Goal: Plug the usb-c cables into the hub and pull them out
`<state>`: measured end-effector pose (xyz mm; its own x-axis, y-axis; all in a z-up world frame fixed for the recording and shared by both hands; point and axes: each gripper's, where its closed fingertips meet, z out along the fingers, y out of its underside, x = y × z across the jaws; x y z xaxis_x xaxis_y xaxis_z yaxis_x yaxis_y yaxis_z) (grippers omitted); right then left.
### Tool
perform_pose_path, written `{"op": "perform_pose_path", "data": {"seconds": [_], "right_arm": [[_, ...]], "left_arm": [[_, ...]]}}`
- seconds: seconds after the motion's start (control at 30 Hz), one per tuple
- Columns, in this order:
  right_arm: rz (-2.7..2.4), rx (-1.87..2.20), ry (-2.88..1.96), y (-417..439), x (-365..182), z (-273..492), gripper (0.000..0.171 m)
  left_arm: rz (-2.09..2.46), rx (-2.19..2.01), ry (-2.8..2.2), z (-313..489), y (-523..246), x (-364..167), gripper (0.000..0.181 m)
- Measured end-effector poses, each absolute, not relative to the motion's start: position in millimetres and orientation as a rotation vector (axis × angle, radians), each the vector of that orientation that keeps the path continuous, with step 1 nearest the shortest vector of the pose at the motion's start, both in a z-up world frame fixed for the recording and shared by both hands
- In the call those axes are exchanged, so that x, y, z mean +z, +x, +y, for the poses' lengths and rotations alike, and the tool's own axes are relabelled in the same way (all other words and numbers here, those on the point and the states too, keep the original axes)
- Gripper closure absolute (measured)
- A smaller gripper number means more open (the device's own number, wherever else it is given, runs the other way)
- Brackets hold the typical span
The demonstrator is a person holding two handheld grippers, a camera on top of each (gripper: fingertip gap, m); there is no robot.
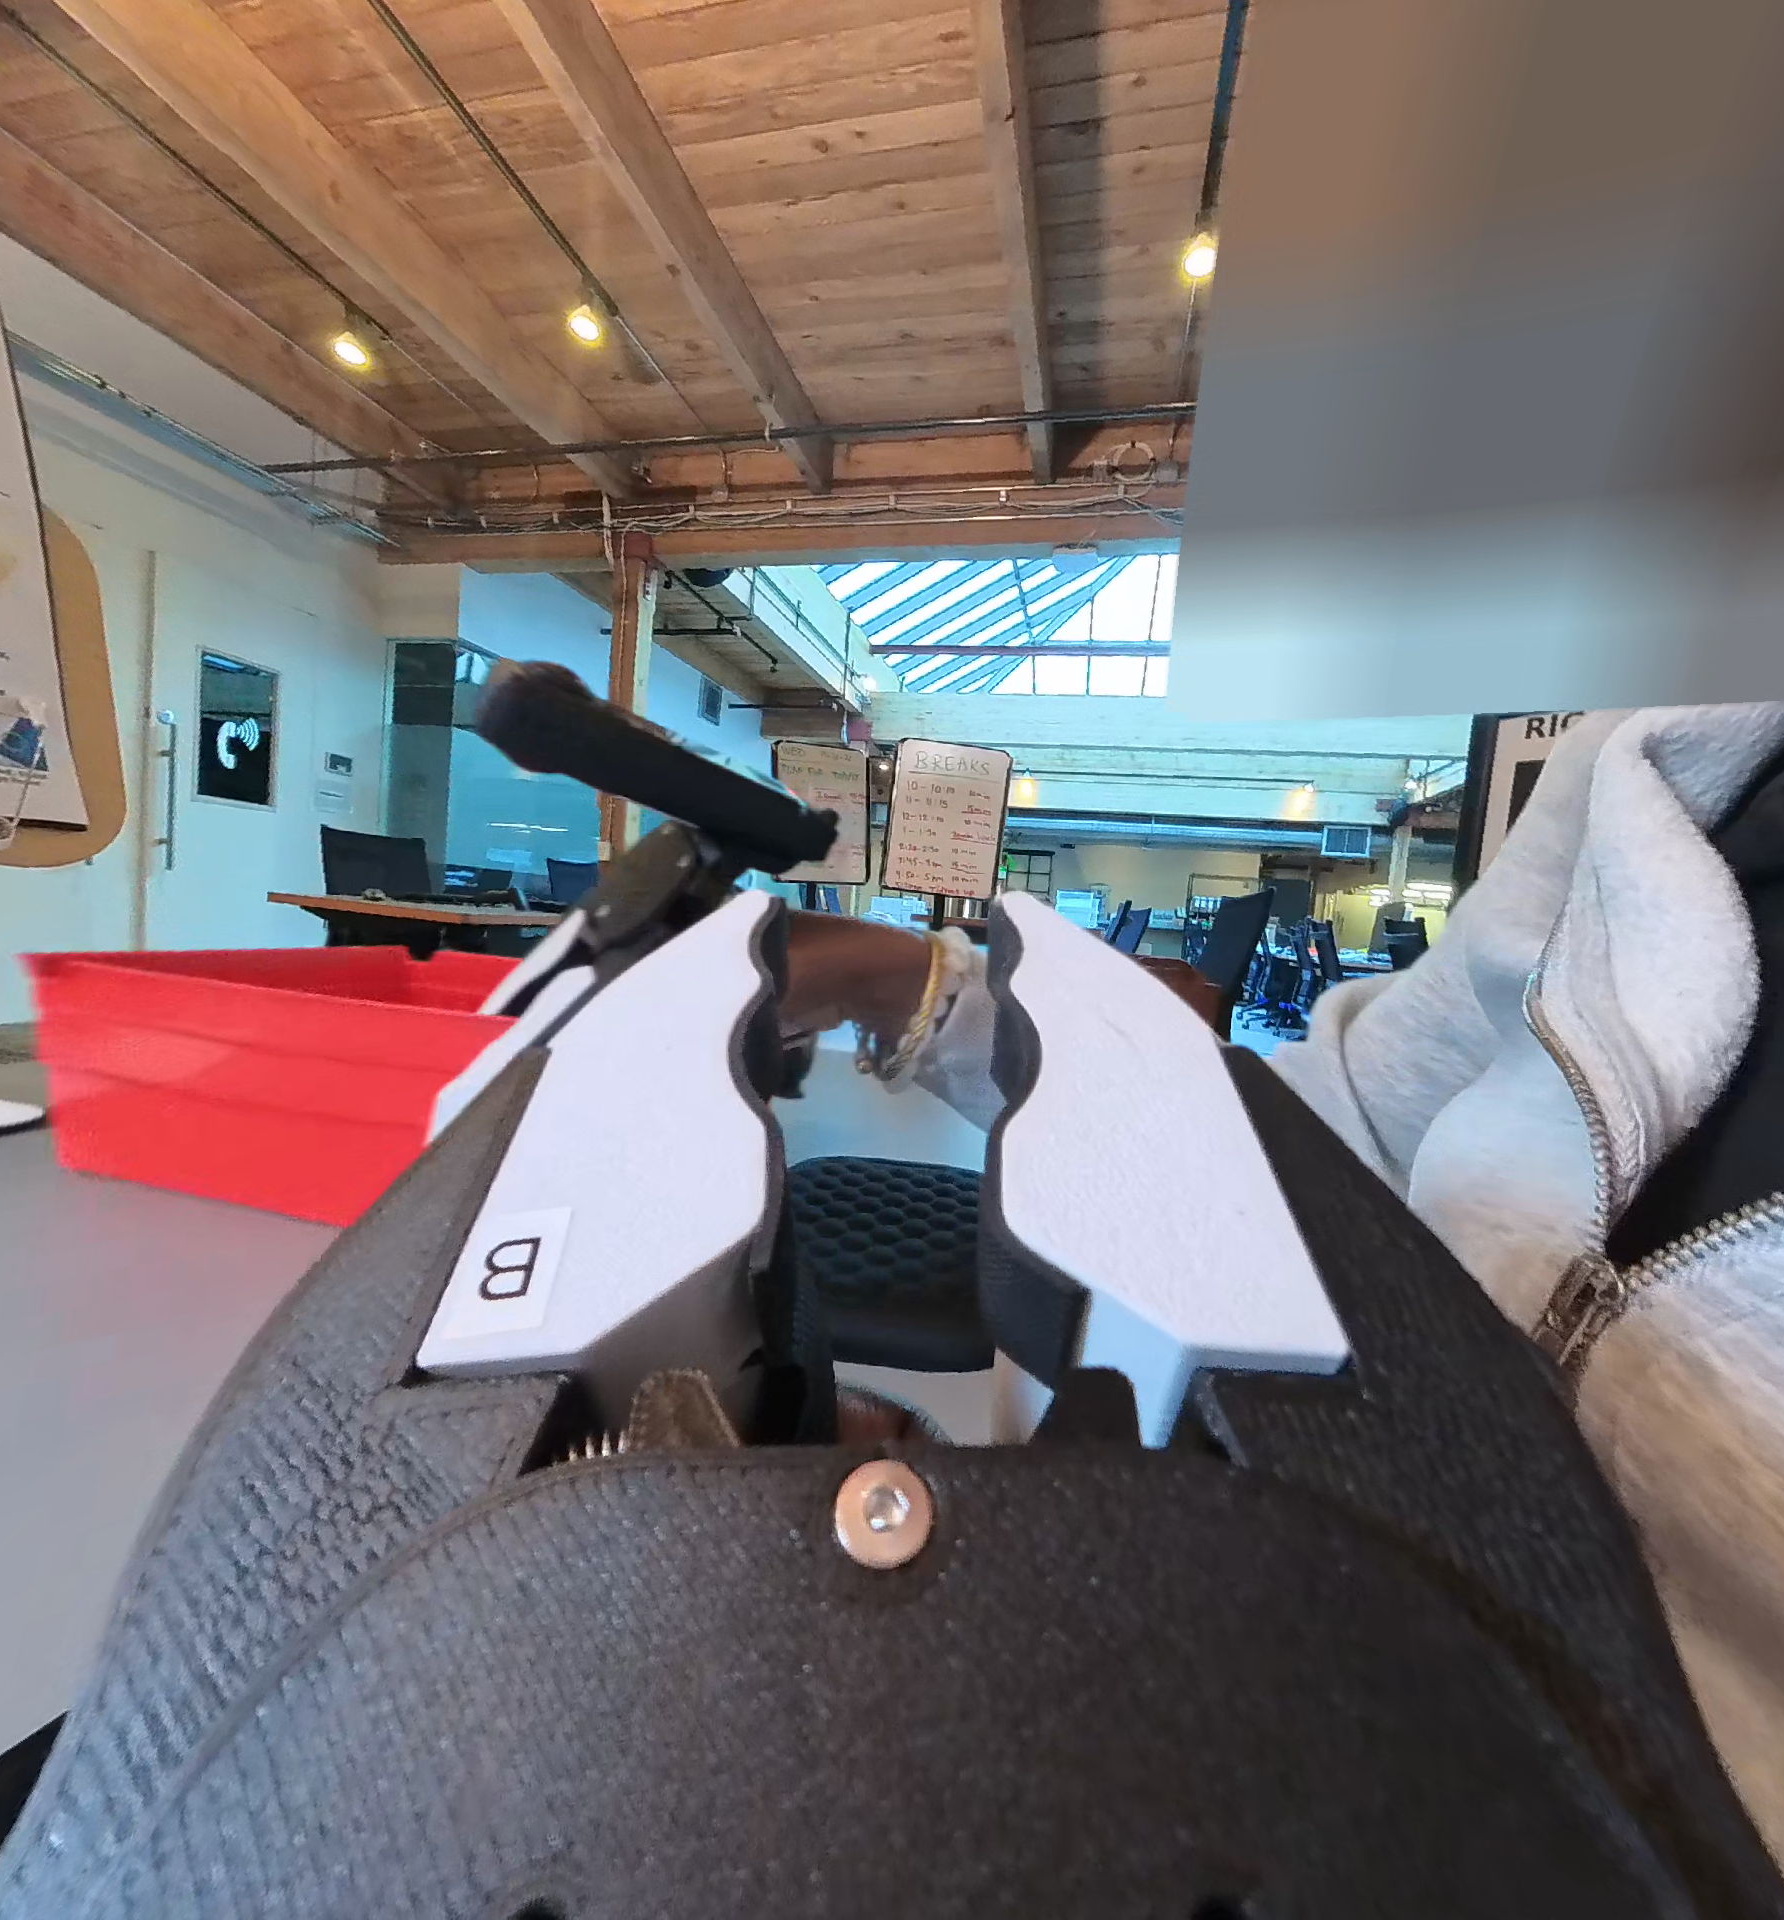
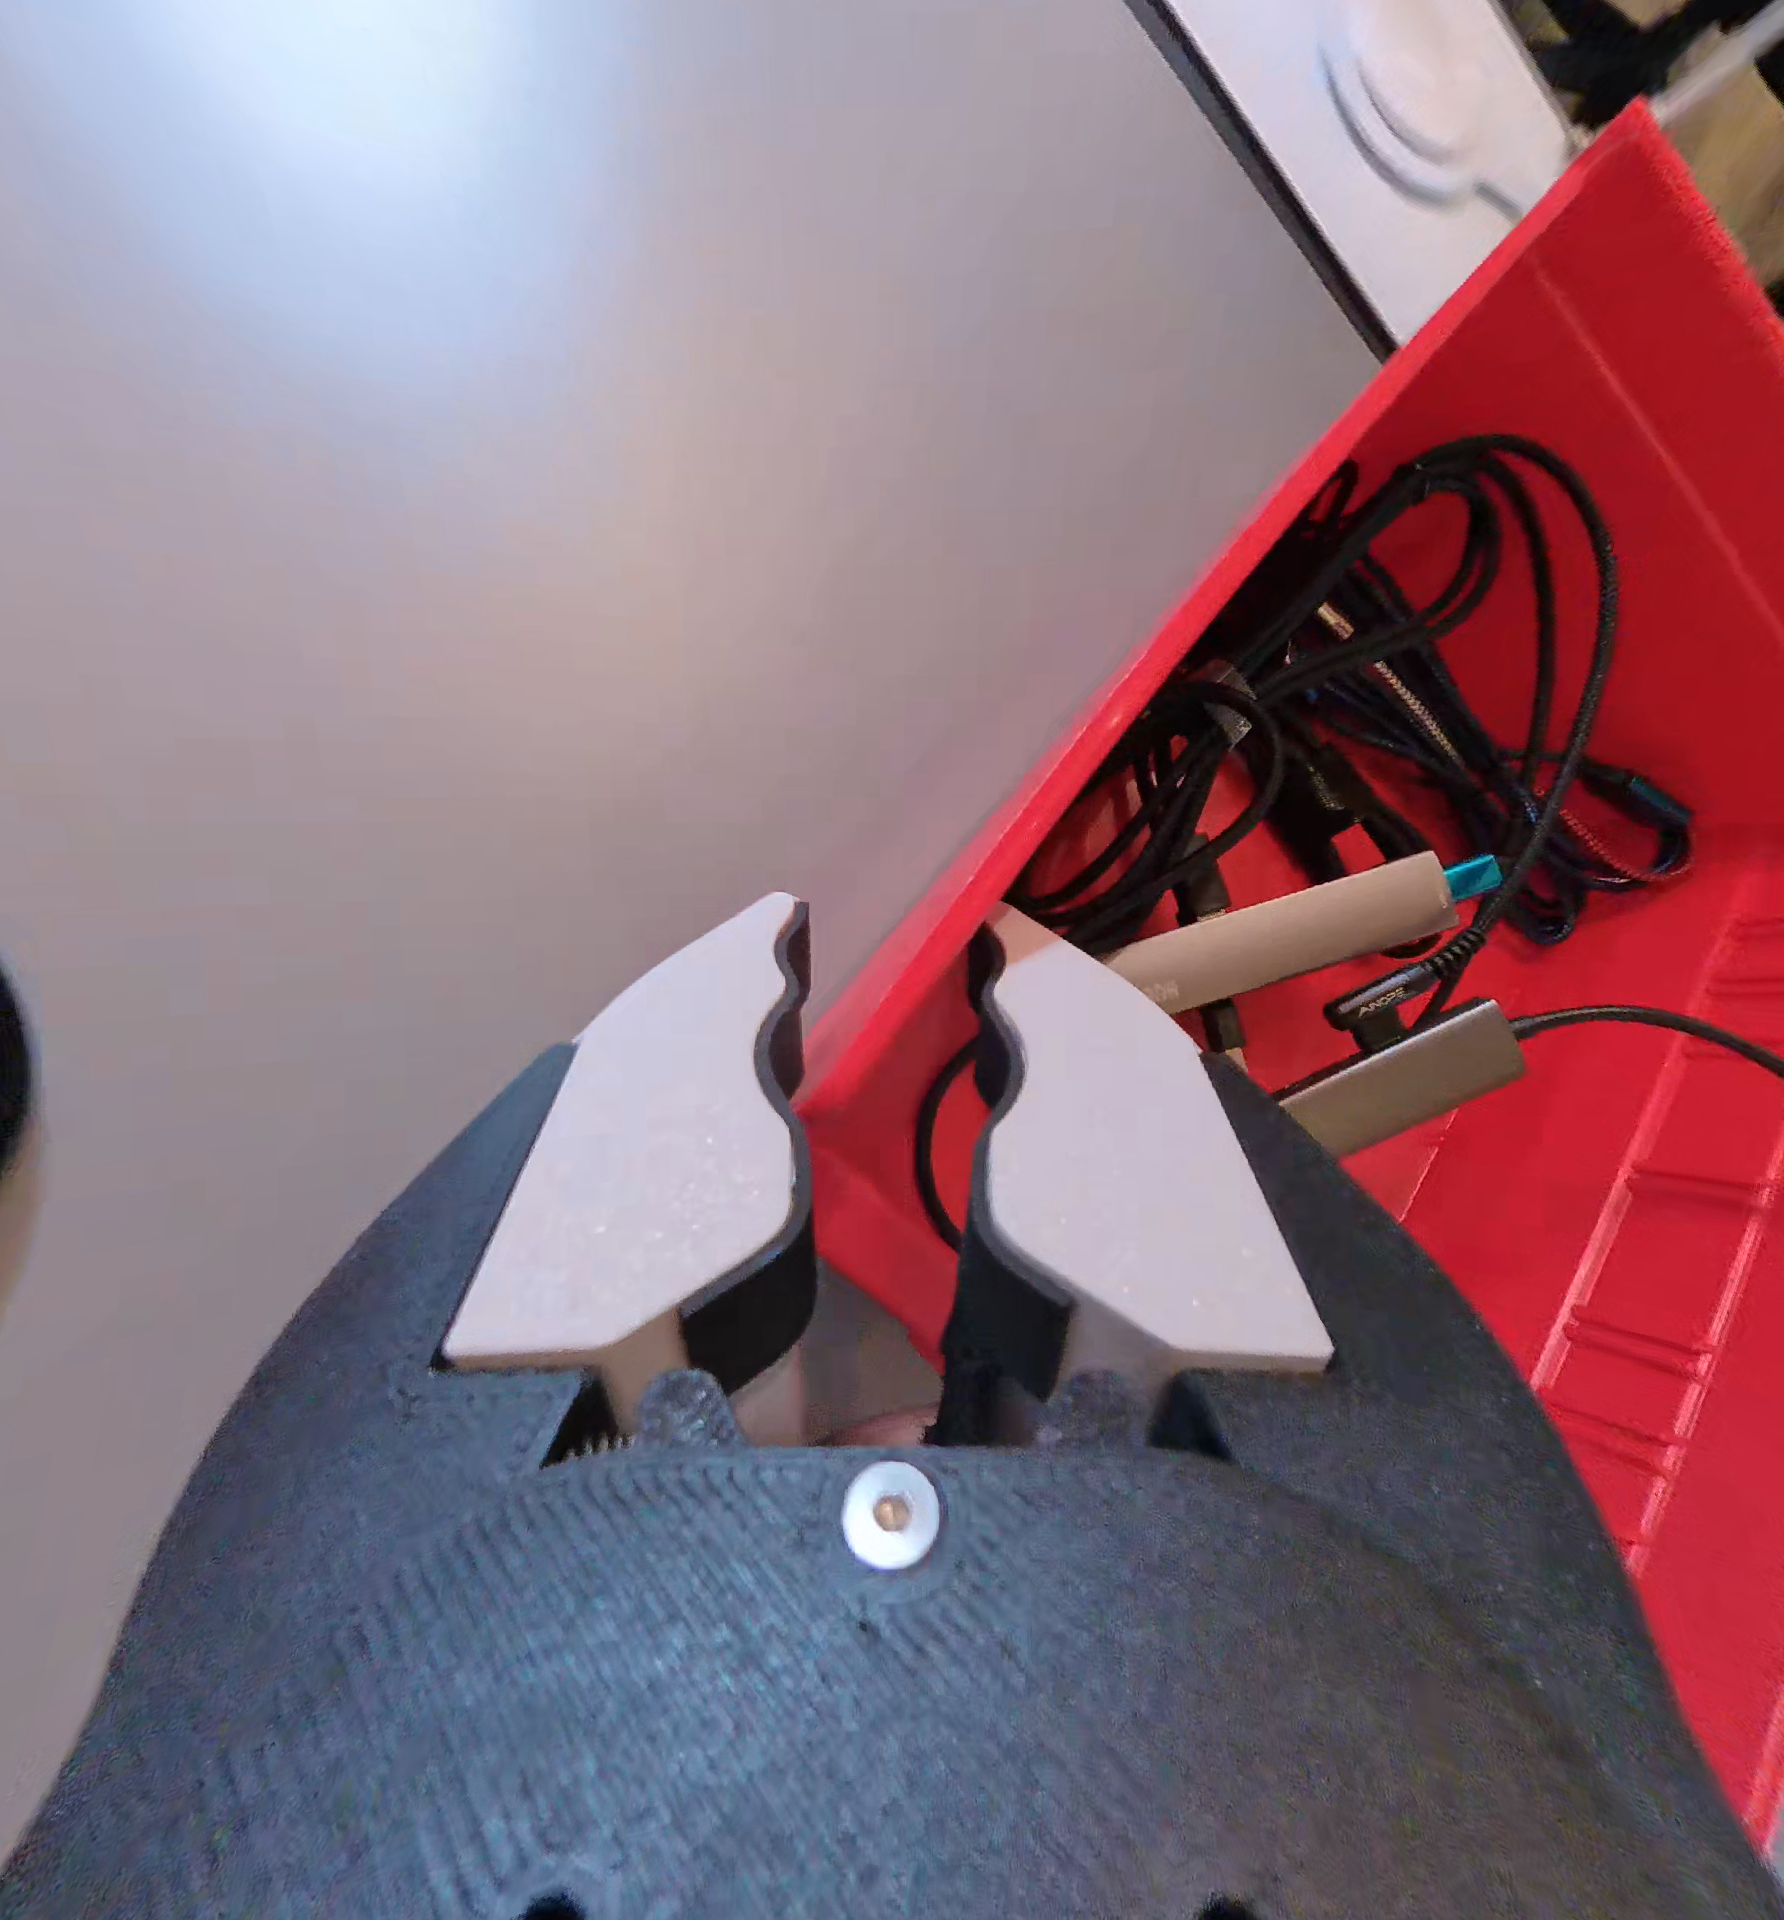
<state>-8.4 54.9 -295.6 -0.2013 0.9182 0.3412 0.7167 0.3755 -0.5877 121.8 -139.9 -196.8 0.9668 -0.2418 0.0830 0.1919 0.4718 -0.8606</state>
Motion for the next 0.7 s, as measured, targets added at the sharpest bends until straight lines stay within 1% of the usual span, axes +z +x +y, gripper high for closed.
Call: {"op": "perform_pose_path", "data": {"seconds": [0.17, 0.37, 0.4, 0.47, 0.5, 0.57, 0.7], "right_arm": [[-2.059, 0.491, -1.285, -44, -296, -11, 0.137], [-2.035, 0.741, -1.229, -78, -294, -95, 0.133], [-2.029, 0.791, -1.224, -83, -294, -108, 0.132], [-2.024, 0.87, -1.21, -91, -293, -132, 0.132], [-2.026, 0.897, -1.195, -95, -293, -143, 0.132], [-2.039, 0.938, -1.146, -100, -293, -165, 0.132], [-2.101, 0.963, -1.061, -104, -295, -201, 0.132]], "left_arm": [[0.074, -0.268, -1.052, -140, 125, -198, 0.144], [0.108, -0.284, -1.037, -143, 130, -197, 0.144], [0.136, -0.287, -1.032, -145, 134, -197, 0.145], [0.248, -0.364, -1.002, -152, 154, -196, 0.157], [0.288, -0.432, -0.995, -155, 163, -197, 0.158], [0.354, -0.54, -1.003, -158, 177, -200, 0.157], [0.406, -0.509, -1.045, -154, 187, -206, 0.153]]}}
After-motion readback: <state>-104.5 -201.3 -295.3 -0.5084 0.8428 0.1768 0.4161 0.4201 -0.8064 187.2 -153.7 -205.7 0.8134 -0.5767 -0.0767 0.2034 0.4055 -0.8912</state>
